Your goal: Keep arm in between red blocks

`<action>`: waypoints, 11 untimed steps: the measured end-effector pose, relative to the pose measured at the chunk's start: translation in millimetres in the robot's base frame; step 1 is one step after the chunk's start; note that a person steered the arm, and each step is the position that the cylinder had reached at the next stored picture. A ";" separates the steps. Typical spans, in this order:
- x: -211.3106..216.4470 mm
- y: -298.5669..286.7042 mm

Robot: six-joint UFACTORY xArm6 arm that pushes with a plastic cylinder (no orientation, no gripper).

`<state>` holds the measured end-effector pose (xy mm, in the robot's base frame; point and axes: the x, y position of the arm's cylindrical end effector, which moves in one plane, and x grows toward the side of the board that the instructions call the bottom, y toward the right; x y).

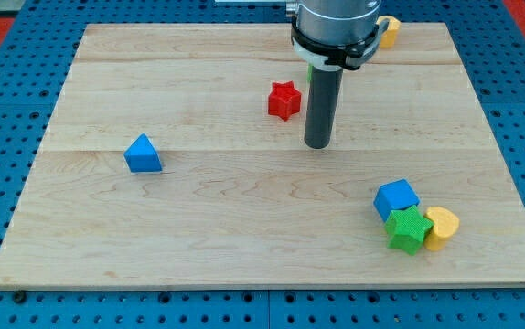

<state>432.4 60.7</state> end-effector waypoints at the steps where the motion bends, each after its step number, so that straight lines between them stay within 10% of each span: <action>1: 16.5 -10.8; 4: 62.9 -166.6; 7: -4.1 -217.4; 11: -17.7 3.6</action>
